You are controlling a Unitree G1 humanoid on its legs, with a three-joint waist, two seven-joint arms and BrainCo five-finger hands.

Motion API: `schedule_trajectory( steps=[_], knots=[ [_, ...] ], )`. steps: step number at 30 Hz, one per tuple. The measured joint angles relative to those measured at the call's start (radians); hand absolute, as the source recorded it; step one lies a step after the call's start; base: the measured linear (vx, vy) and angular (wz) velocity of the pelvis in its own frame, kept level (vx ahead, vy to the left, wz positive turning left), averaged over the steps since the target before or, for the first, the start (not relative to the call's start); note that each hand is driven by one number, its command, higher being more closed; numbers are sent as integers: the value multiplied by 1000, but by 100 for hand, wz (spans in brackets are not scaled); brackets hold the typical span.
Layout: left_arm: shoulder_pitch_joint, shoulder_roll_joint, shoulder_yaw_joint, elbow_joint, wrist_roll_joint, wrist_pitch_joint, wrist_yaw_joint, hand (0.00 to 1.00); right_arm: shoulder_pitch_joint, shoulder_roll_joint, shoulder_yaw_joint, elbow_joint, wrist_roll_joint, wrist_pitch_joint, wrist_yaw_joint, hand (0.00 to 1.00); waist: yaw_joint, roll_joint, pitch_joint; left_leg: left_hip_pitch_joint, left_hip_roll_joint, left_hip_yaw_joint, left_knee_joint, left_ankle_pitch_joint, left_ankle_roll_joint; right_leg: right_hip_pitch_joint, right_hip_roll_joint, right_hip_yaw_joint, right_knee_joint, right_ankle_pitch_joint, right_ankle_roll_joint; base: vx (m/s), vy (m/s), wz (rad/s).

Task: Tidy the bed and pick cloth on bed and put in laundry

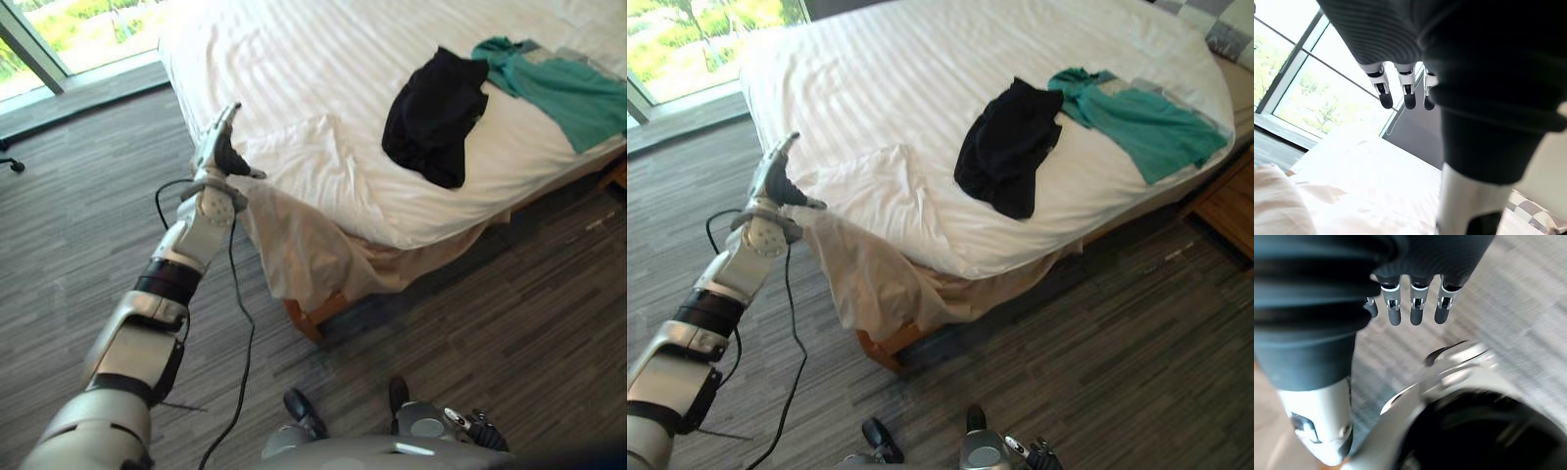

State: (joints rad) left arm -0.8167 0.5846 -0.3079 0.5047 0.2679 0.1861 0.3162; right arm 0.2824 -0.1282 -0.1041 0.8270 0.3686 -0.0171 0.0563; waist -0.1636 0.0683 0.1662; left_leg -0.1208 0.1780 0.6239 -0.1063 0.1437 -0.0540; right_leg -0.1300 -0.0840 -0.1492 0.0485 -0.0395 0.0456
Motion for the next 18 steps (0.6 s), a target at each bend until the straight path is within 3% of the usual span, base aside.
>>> schedule_trajectory(
  steps=[5, 18],
  knots=[
    [-145, 0, -15, 41, 29, 76, 61, 0, -1, 5, 34, -60, 48, -13, 6, 0, -11, -24, 46, -66, -1, 27, 0, 11, 14, -56, -10, 1, -30, 53, 9, -71, 28, -1],
    [-358, -32, -82, 75, 79, 114, 62, 0, -11, 7, 77, -205, 176, -44, 52, 0, 15, -64, 147, -168, -21, 75, 6, 44, 54, -201, -38, 29, 37, 57, 16, 31, 35, -2]
  ],
)
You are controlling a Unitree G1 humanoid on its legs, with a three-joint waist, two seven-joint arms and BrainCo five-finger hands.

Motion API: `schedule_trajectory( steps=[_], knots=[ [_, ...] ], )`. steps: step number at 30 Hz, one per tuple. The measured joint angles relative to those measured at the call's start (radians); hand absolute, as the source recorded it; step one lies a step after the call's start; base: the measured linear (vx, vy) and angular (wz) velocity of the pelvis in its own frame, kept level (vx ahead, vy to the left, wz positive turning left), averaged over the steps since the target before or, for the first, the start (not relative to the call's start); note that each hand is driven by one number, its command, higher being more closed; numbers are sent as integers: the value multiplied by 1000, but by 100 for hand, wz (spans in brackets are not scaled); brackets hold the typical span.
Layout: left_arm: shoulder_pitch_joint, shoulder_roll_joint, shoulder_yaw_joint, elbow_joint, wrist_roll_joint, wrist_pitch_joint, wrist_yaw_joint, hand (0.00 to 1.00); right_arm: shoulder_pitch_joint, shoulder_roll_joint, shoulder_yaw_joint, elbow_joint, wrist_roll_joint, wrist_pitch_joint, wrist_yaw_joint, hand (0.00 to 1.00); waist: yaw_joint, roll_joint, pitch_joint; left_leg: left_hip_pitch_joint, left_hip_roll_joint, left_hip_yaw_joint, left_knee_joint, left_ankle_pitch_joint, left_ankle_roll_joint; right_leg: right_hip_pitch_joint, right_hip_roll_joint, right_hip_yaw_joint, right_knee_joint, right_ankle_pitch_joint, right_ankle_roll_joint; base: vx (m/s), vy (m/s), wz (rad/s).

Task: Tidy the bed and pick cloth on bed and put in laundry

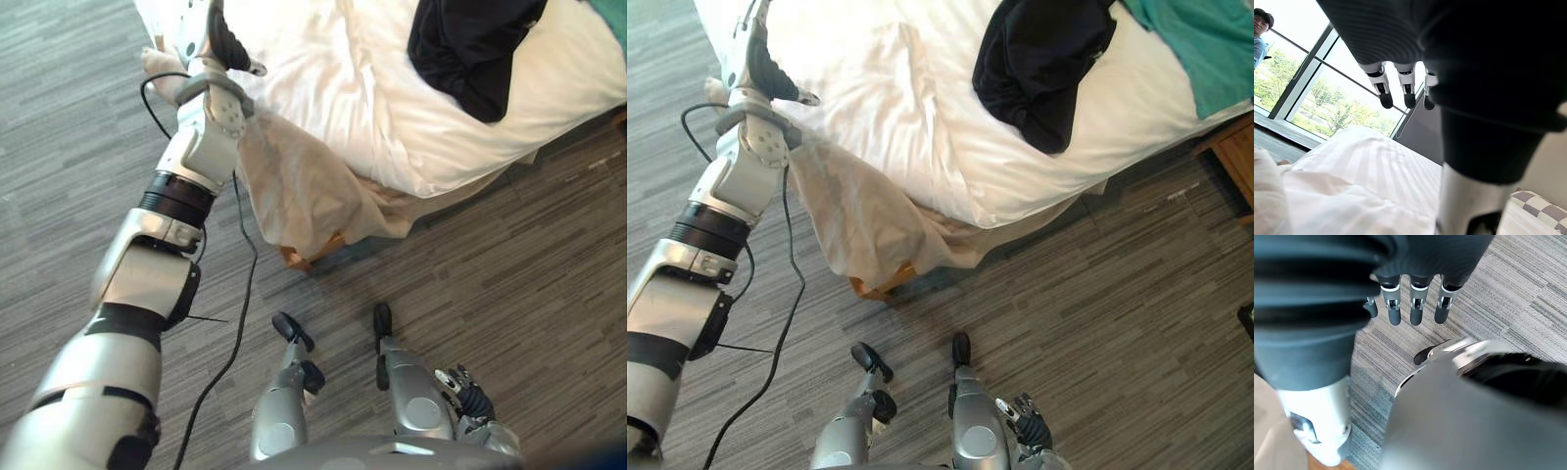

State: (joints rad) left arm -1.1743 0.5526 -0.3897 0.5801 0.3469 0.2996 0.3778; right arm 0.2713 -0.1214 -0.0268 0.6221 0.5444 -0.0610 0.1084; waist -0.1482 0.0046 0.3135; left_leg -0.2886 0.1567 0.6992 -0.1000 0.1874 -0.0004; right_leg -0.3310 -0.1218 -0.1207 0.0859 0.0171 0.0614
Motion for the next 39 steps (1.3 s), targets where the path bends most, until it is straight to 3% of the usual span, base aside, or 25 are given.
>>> schedule_trajectory(
  steps=[13, 14, 19, 26, 31, 37, 39],
  knots=[
    [-133, -28, -5, 4, 80, 77, -60, 0, -41, -2, -3, -78, 83, 12, 46, 0, -3, -19, 92, -67, 5, 48, 0, 0, -10, -128, 0, 39, 73, -14, -1, -15, -2, -9],
    [-140, -29, -4, 5, 87, 91, -80, 100, -44, -1, -3, -80, 105, 12, 47, 0, -1, -23, 99, -74, 5, 55, 0, 3, -5, -141, 1, 48, 77, -14, -1, 11, 3, -11],
    [-147, -33, 6, 38, 144, 160, -242, 100, -82, 0, -26, -95, 123, 12, 57, 0, -13, -29, 130, -86, 4, 70, 1, 5, -2, -164, 1, 62, 83, -13, -1, 30, 4, -8],
    [-179, 8, 33, 41, 173, 141, -389, 100, -102, -5, -83, -129, 151, 14, 80, 0, -25, -29, 132, -92, 5, 92, 1, 4, -2, -182, 4, 79, 85, -14, -1, 48, 5, -6],
    [-173, 63, -48, 40, 124, 75, -451, 100, -102, -6, -98, -132, 140, 14, 82, 0, -25, -28, 132, -65, 0, 115, 1, -14, -11, -165, -1, 84, 86, -17, 3, 47, 11, -7],
    [-109, 154, -177, -50, 32, -77, -486, 100, -58, -10, -132, -113, 98, -8, 81, 0, -24, -25, 131, 0, -20, 113, -3, -44, -8, -75, -27, 59, 62, -28, 17, 93, 28, 11],
    [-50, 206, -202, -138, -17, -130, -495, 100, -51, -5, -131, -85, 79, -8, 69, 0, -23, -22, 129, 17, -26, 109, 1, -23, 18, -41, -37, 34, 60, -30, 18, 129, 17, 30]
  ],
)
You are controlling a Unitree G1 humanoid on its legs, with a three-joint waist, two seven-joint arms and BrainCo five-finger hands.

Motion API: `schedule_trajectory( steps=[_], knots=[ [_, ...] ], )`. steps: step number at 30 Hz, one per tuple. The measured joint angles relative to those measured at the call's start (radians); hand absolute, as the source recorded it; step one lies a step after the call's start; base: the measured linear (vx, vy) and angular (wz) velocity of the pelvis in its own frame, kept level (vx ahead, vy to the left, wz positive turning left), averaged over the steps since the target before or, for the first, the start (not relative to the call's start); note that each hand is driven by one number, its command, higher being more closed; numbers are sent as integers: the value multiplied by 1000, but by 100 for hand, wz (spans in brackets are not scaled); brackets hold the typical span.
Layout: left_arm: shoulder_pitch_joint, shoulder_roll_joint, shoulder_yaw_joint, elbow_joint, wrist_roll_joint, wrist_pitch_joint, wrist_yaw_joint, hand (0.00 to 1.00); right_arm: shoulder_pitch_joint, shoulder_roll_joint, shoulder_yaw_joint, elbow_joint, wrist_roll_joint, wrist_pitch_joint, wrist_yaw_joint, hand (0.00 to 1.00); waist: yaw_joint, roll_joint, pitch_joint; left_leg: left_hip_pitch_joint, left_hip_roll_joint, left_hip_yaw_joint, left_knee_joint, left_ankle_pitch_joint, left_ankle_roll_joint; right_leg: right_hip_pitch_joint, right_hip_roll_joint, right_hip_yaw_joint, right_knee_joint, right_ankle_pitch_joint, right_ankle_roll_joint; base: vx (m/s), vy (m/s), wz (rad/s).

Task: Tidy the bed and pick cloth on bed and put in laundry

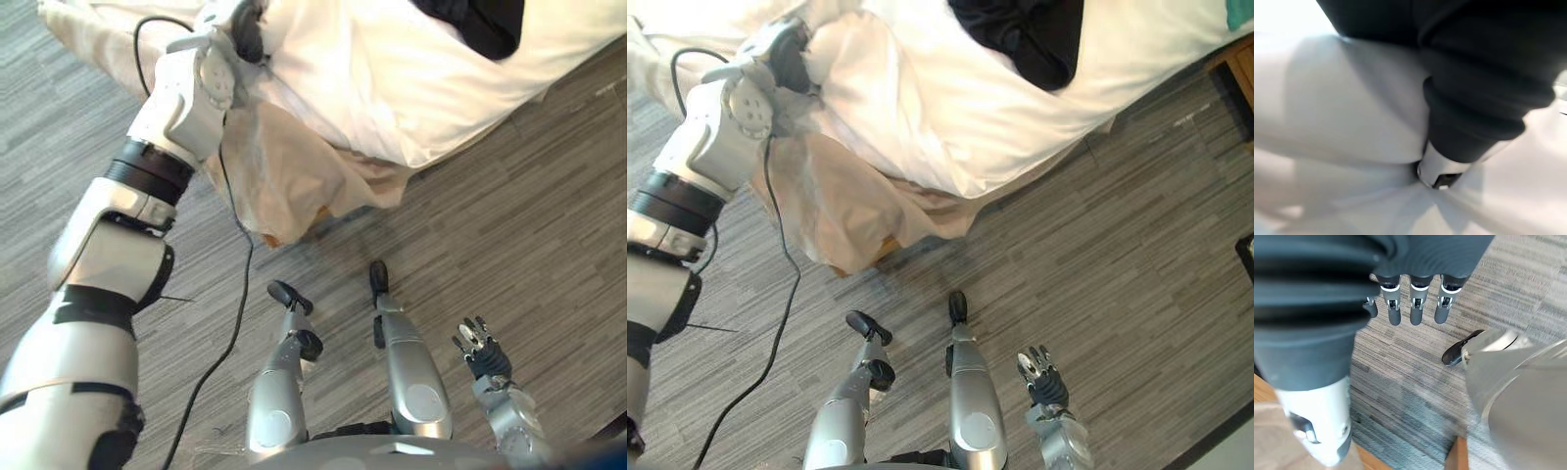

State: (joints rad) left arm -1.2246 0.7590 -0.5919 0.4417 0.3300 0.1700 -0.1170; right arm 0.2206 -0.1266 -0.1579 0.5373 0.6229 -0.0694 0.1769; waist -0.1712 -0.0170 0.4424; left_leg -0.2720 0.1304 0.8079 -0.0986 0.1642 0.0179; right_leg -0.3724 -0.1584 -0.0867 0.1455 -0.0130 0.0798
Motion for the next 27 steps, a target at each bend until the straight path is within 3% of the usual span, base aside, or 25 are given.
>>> schedule_trajectory(
  steps=[3, 5, 9, 13, 14, 18, 23, 27],
  knots=[
    [104, 60, 0, -99, -58, -53, -21, 100, 4, 0, 1, 30, -18, -3, -25, 0, 1, 13, -6, 48, -1, -31, 0, 1, 1, 72, -2, -41, -8, -3, -3, 127, -18, 35],
    [206, 128, 10, -197, -110, -91, -41, 100, 5, -1, 0, 59, -18, -4, -44, 0, 2, 38, -27, 71, -1, -68, 0, 1, 1, 115, -2, -71, -9, -9, -7, 148, -54, 45],
    [499, 166, 164, -316, -204, -146, -125, 100, 4, -1, 12, 163, -18, 13, -107, 0, 13, 96, -84, 111, -15, -153, 0, 0, 0, 208, -3, -128, -26, -35, -1, 107, -52, 45],
    [750, 163, 260, -386, -234, -188, -185, 100, 4, 9, 27, 228, -18, 37, -166, 0, 25, 92, -157, 140, -15, -197, -1, -9, -13, 273, 1, -156, -56, -59, 1, 54, -54, 26],
    [822, 141, 274, -404, -247, -207, -191, 0, 7, 10, 30, 234, -18, 47, -182, 0, 26, 89, -176, 152, -14, -214, -4, -13, -19, 298, 4, -168, -71, -63, 1, -12, -33, 20],
    [989, 0, 353, -412, -273, -205, -191, 0, 53, 14, 38, 233, -17, 78, -205, 0, 35, 78, -241, 187, -7, -231, -8, -25, -34, 360, 14, -188, -107, -66, 3, 9, -25, 10],
    [1132, -164, 370, -396, -265, -141, -190, 0, 130, 44, 43, 229, -2, 107, -209, 0, 83, 52, -292, 251, -7, -268, -8, -34, -53, 454, 17, -245, -122, -93, 3, 102, -48, 20],
    [1261, -324, 378, -199, -222, -89, -167, 0, 126, 62, 56, 266, 2, 119, -193, 0, 131, 19, -351, 283, 3, -305, -8, -42, -71, 511, 18, -313, -114, -115, 2, 135, -63, 34]
  ],
)
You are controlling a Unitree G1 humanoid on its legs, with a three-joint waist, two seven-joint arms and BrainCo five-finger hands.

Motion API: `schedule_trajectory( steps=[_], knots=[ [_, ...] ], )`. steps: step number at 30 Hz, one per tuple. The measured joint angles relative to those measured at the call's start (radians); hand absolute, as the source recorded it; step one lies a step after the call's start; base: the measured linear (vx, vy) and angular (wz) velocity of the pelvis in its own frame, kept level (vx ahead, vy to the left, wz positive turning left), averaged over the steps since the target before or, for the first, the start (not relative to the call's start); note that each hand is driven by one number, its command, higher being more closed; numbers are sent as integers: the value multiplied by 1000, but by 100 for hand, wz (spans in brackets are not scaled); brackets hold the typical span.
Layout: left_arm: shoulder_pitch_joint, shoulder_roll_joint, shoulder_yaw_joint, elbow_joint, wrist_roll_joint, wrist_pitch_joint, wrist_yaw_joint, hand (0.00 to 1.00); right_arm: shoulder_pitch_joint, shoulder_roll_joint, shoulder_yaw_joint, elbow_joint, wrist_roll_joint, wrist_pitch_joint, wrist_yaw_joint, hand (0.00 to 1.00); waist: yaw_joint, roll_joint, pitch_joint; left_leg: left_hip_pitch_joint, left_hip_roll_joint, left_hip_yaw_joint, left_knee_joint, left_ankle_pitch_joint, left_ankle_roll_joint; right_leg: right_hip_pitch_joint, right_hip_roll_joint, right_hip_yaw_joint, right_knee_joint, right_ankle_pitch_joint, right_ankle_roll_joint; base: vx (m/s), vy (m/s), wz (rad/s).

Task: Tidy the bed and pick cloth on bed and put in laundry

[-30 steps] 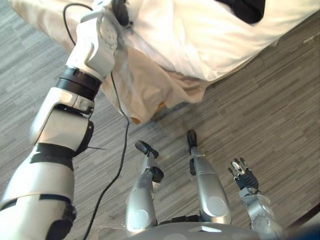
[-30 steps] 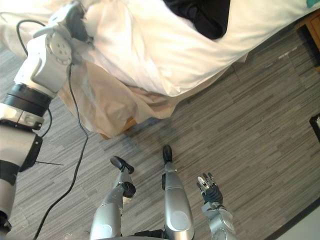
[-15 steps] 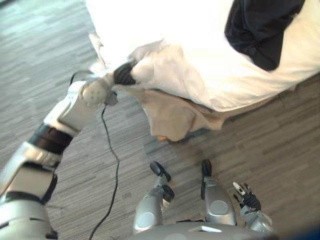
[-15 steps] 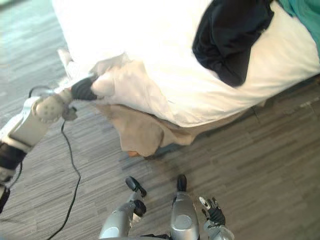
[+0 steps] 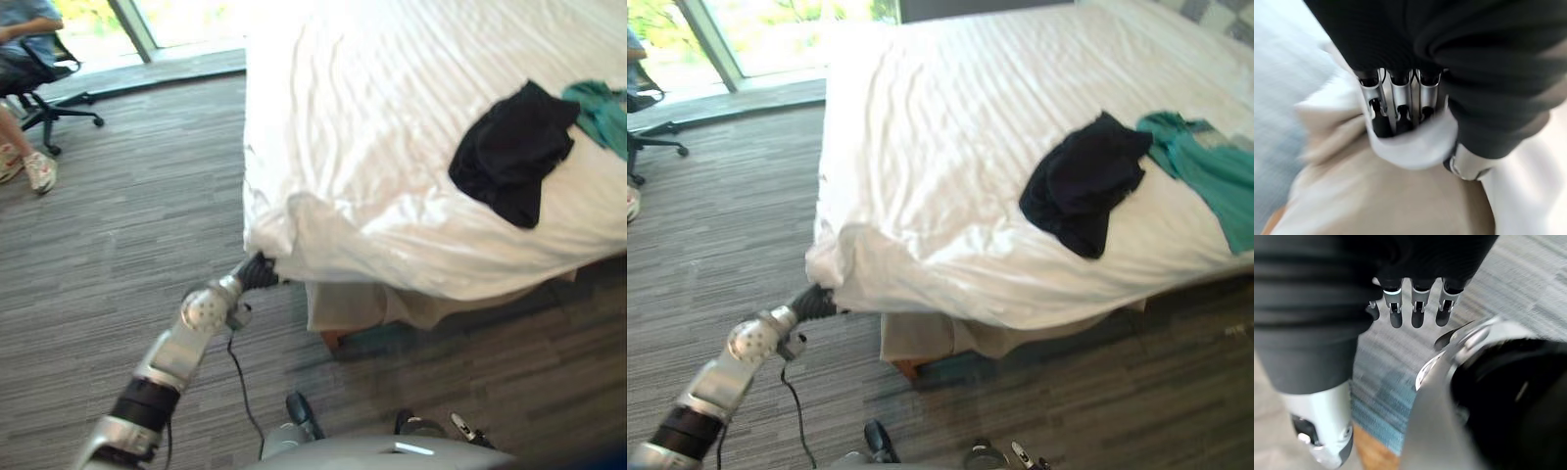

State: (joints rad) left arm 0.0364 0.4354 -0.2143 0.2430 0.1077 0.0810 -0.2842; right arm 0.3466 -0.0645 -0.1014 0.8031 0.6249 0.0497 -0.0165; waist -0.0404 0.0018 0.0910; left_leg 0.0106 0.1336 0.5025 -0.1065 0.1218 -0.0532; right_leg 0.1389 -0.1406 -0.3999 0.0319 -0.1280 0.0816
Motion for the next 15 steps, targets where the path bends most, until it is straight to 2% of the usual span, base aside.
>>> schedule_trajectory(
  steps=[4, 7, 8, 10, 12, 15],
  knots=[
    [158, -130, 22, 334, 121, 37, 96, 0, -18, 12, -15, 63, 0, -1, 14, 0, 18, -17, -44, 12, 5, -22, 0, -5, -8, 27, 5, -46, 20, -1, 0, 91, -39, 34],
    [200, -214, 146, 522, 203, 47, 210, 0, -58, 30, -53, 90, -3, -7, 17, 0, 55, -26, -50, 16, 3, -28, 0, -9, -13, 33, 2, -53, 21, -1, 0, 3, 1, 10],
    [199, -234, 194, 562, 233, 53, 254, 0, -78, 38, -65, 97, -13, -14, 25, 0, 58, -25, -49, 26, -1, -31, 0, -11, -14, 47, -1, -55, 20, -1, 0, -15, 10, 7],
    [198, -257, 258, 614, 243, 73, 293, 0, -103, 47, -88, 99, -21, -22, 32, 0, 56, -18, -49, 45, -4, -30, 0, -18, -14, 59, -6, -55, 19, -1, 0, -69, 14, -7],
    [199, -276, 311, 627, 259, 89, 306, 0, -116, 58, -104, 101, -21, -21, 32, 0, 56, -17, -50, 46, -11, -31, 0, -25, -21, 60, -11, -56, 12, -9, 3, -116, 10, -10],
    [193, -318, 386, 647, 247, 88, 314, 0, -120, 74, -145, 111, -21, -20, 24, 0, 54, -24, -50, 42, -24, -30, 0, -23, -12, 60, -24, -69, 6, -33, 11, -97, -7, 2]
  ],
)
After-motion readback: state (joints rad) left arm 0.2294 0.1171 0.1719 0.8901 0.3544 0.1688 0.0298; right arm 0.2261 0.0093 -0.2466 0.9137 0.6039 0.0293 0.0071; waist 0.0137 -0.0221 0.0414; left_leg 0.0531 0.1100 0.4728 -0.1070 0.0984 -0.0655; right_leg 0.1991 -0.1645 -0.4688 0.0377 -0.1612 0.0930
